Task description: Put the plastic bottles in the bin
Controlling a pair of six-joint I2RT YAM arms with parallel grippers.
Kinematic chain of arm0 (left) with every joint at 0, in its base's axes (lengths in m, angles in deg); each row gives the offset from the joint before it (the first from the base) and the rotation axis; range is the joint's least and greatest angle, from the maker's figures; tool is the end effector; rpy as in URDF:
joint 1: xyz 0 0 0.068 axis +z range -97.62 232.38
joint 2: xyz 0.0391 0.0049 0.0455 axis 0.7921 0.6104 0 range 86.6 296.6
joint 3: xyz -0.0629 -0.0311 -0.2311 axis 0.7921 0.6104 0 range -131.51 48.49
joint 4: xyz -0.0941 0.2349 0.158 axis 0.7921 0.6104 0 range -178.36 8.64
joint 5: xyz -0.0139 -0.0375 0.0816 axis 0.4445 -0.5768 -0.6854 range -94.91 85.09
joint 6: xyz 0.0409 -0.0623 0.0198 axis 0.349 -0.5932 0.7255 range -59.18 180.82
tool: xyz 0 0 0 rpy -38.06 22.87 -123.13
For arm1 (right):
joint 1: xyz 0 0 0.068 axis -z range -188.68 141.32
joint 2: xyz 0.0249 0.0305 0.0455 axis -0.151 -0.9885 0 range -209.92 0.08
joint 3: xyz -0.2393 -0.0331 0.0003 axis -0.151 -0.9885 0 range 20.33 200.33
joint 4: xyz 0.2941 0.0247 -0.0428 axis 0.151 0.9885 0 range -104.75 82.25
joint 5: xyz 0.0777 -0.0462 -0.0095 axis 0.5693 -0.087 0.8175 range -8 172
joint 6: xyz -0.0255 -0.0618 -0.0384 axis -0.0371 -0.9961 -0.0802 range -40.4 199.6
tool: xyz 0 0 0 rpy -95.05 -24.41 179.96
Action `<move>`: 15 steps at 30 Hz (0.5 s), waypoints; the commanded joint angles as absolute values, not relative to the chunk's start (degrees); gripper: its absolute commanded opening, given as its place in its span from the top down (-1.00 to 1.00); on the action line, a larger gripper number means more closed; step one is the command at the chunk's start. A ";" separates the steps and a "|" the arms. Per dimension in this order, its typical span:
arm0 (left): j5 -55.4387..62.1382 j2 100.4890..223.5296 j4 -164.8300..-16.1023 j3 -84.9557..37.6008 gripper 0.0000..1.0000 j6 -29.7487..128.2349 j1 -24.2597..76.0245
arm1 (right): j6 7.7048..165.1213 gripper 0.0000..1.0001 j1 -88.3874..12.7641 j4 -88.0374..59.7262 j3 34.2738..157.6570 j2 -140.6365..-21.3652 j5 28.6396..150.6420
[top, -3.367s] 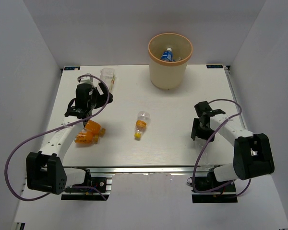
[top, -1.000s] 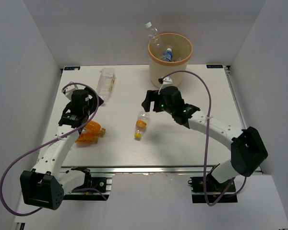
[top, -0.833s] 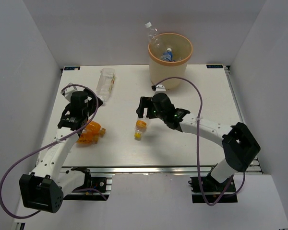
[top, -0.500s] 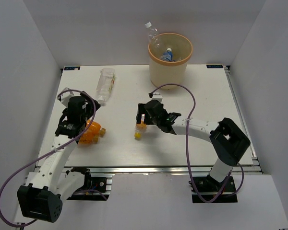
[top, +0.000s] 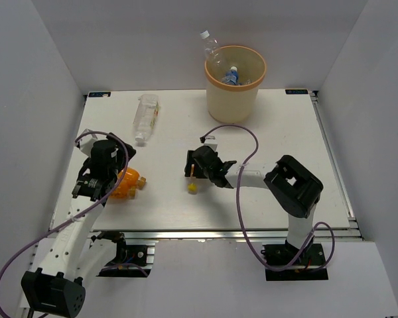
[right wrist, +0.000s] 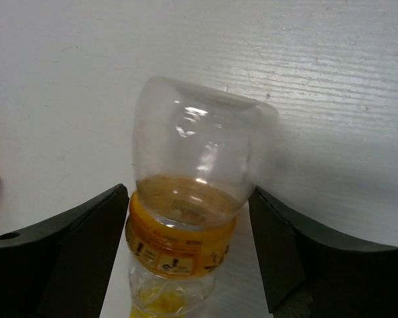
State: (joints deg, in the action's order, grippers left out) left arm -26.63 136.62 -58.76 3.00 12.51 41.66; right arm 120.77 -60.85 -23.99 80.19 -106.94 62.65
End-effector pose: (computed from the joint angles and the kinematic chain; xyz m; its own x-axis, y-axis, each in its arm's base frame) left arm 0.2706 -0.0264 0.2526 -0.2710 -0.6548 -0.7056 -0.4969 0.7230 -0.4800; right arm 0.2821 0.3278 0.0840 -0.6688 0.1516 -0.7278 -0.1919 0.9106 0.3660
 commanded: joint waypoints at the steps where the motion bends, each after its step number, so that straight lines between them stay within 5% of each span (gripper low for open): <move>1: -27.76 134.07 -55.06 3.32 -0.96 11.08 41.66 | 120.21 -0.54 -60.98 -28.10 81.86 -108.38 60.38; 7: -27.94 131.16 -50.13 5.16 -0.96 8.88 41.66 | 117.75 0.28 -58.52 -31.54 80.01 -106.36 62.31; 15: -32.41 128.35 -43.02 3.76 -0.96 6.60 41.66 | 100.27 0.55 -53.43 -36.82 87.90 -93.10 63.20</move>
State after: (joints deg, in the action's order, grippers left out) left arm -28.86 128.80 -47.85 5.29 8.40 41.66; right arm 110.03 -54.92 -29.58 81.30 -100.56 64.50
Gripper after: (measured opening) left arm 0.983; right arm 0.624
